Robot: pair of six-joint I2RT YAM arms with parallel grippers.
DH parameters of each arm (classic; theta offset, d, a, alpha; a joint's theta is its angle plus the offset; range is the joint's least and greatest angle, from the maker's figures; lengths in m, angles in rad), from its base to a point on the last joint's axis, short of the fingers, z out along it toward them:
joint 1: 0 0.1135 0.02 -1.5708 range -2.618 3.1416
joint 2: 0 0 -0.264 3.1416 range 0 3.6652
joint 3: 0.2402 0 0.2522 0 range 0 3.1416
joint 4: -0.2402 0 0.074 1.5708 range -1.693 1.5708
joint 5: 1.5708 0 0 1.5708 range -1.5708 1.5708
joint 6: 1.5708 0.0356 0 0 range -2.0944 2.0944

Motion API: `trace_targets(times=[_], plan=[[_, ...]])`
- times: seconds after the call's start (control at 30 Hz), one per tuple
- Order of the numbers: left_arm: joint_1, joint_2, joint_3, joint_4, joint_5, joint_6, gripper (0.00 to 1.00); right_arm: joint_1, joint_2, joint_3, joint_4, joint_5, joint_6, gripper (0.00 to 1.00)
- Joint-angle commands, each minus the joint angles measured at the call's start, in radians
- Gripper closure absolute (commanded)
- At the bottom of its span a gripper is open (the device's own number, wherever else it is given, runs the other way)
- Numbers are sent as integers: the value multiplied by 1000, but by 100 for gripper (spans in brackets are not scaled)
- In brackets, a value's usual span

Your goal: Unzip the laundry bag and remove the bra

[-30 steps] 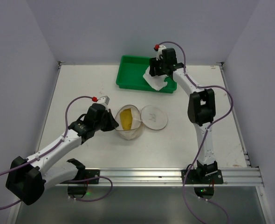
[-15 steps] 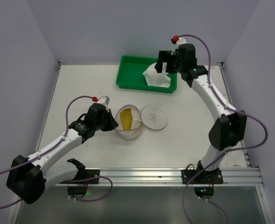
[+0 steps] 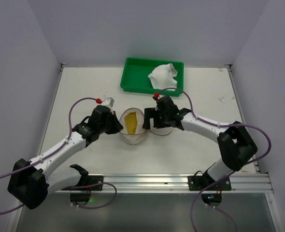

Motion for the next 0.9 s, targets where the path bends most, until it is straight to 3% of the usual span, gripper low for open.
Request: trace_targets(times=[0.0, 0.47, 0.57, 0.6, 0.63, 0.67, 0.7, 0.73, 0.8, 0.87], plan=[[12, 16, 3, 39, -21, 0, 100, 36, 13, -21, 122, -23, 113, 7], [11, 10, -47, 36, -44, -9, 100, 50, 131, -28, 238, 28, 124, 12], [12, 4, -50, 22, -56, -9, 100, 50, 166, -16, 206, 37, 124, 26], [14, -1, -50, 14, -64, -9, 100, 50, 168, -16, 201, 34, 122, 41], [14, -7, -50, 8, -70, -9, 100, 50, 163, -40, 214, 25, 115, 64], [14, -7, -50, 8, -70, -9, 100, 50, 163, -40, 214, 25, 107, 64], [12, -7, -52, 10, -71, -9, 100, 50, 160, -45, 217, 18, 99, 72], [14, -5, -52, 10, -71, -9, 100, 50, 151, -53, 223, 15, 93, 86], [14, 2, -52, 13, -70, -9, 100, 50, 139, -57, 226, 3, 70, 98], [14, 7, -47, 14, -67, -9, 100, 50, 114, -60, 223, 5, 52, 100]])
